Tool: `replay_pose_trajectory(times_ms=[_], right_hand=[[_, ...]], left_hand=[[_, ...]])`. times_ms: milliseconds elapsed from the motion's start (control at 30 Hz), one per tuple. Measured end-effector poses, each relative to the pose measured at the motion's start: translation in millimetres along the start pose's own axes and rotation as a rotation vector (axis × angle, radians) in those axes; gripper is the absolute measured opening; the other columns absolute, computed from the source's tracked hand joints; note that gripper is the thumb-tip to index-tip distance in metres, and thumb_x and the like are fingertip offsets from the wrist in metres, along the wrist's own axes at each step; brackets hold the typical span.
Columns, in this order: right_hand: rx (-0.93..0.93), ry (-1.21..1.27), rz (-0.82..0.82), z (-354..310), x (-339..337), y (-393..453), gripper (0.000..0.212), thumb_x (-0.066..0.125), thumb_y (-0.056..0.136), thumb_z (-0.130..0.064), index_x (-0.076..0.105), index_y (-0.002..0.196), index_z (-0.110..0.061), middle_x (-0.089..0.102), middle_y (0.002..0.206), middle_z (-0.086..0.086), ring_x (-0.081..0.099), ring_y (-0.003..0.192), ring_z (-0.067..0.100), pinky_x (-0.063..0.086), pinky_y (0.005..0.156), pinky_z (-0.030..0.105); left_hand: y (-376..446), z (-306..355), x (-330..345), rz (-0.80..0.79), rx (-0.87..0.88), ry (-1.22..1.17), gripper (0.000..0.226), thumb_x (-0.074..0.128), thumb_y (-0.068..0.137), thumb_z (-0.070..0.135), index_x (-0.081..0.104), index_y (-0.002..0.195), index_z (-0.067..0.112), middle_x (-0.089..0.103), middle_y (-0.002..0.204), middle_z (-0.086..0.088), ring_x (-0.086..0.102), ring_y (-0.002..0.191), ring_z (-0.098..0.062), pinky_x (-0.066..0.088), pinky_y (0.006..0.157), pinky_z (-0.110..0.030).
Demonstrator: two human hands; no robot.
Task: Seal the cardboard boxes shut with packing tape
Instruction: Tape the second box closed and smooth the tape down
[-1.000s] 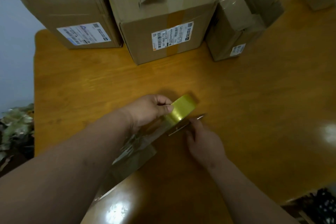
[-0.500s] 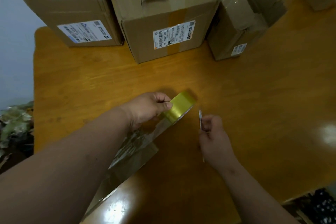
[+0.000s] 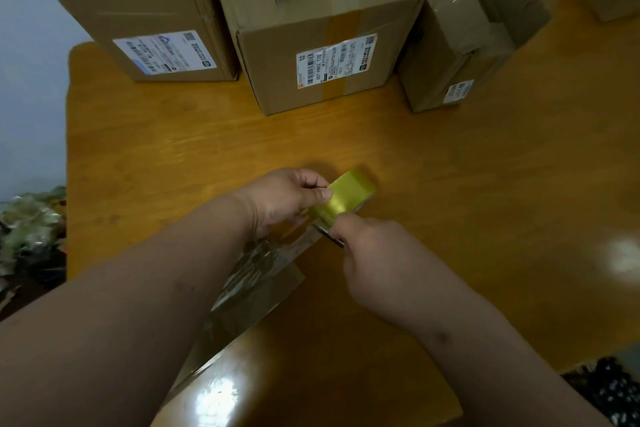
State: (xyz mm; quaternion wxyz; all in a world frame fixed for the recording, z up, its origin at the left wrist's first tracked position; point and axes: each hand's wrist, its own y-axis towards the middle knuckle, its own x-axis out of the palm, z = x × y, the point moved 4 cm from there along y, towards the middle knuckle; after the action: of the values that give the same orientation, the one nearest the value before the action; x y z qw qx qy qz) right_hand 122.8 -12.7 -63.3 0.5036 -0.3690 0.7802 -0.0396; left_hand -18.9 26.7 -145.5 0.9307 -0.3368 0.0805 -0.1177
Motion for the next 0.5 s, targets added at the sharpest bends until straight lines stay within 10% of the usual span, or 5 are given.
replay_pose_trajectory(times_ms=[133, 500], right_hand=[[-0.022, -0.118, -0.04, -10.7, 0.2, 13.6, 0.018, 0.045, 0.092, -0.006, 0.041, 0.096, -0.024, 0.038, 0.07, -0.005, 0.039, 0.06, 0.014, 0.025, 0.048, 0.027], [0.023, -0.214, -0.132, 0.7, 20.5, 18.9, 0.024, 0.048, 0.089, -0.005, 0.053, 0.109, -0.017, 0.051, 0.083, 0.003, 0.052, 0.079, 0.026, 0.036, 0.059, 0.032]], left_hand=[[0.8, -0.6, 0.1, 0.0, 0.013, 0.0, 0.011, 0.06, 0.097, 0.019, 0.065, 0.087, 0.021, 0.061, 0.08, 0.004, 0.054, 0.083, -0.014, 0.044, 0.081, -0.036], [-0.3, -1.7, -0.8, 0.011, 0.03, 0.002, 0.01, 0.059, 0.097, 0.017, 0.066, 0.09, 0.02, 0.064, 0.084, 0.003, 0.057, 0.082, -0.01, 0.048, 0.078, -0.03]])
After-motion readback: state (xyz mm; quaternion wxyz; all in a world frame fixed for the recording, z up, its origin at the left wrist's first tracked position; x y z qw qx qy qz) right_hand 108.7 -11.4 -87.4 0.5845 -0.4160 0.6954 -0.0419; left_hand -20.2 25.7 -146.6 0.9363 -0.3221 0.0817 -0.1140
